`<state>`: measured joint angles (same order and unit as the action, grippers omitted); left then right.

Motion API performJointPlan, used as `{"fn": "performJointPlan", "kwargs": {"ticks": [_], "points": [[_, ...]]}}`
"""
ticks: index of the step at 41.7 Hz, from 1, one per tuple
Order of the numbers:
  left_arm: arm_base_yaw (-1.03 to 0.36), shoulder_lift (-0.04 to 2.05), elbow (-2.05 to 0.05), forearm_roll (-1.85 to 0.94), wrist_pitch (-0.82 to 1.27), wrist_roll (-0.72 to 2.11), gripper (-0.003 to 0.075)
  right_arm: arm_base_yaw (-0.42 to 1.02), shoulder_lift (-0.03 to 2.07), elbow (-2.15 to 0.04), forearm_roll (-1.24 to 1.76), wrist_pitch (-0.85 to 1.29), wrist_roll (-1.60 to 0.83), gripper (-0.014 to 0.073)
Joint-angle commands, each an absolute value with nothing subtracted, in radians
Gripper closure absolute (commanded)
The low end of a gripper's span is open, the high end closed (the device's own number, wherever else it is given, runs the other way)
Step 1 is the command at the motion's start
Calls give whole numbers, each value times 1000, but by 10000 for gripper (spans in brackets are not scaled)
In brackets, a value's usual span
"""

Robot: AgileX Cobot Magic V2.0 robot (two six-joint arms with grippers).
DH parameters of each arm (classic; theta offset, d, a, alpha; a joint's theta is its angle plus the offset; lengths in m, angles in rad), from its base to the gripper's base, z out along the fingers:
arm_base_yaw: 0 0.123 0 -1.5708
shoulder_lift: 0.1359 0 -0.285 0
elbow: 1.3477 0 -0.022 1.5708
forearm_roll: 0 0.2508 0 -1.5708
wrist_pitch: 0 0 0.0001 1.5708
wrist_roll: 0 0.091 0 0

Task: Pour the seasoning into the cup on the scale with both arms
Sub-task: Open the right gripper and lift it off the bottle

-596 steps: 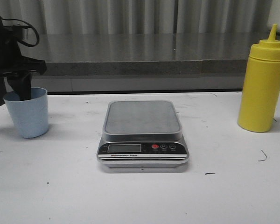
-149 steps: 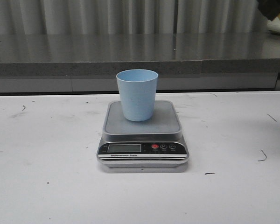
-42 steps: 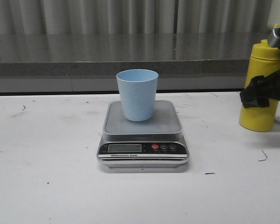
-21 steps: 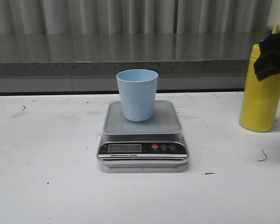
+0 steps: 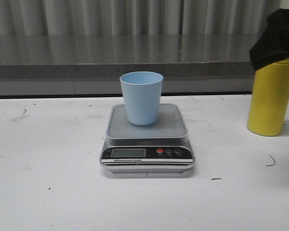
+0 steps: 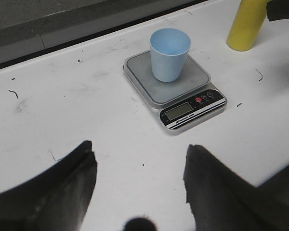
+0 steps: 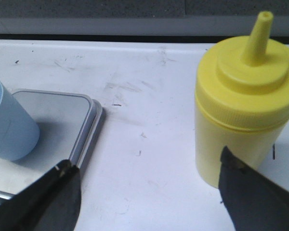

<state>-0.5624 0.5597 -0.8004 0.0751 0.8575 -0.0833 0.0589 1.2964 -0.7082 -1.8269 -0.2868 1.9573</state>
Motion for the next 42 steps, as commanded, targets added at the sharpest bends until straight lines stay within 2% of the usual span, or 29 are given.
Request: {"fn": "performJointPlan", "kwargs": {"ticks": [1,13,27,30,34,37,42], "points": [[-568,561,-826,71,791,-88,321,50,1234,-704,-1861,-283,1960,-11],[-568,561,-826,71,791,-88,321,50,1104,-654,-1861,-220,1960,-11],[-568,561,-826,71,791,-88,321,50,1097,-651,-1852,-241,1883,-11],[-568,561,-826,71,791,-88,321,50,1097,-644,-1763,-245,1762,-11],[-568,561,-826,71,791,-88,321,50,1097,-617,-1464,-230,1446,-11],[-568,561,-826,71,791,-88,321,57,1097,-585,-1189,-145,1154,-11],[-568,561,-826,71,791,-88,321,138,1083,-573,-698,115,640,-11]]}}
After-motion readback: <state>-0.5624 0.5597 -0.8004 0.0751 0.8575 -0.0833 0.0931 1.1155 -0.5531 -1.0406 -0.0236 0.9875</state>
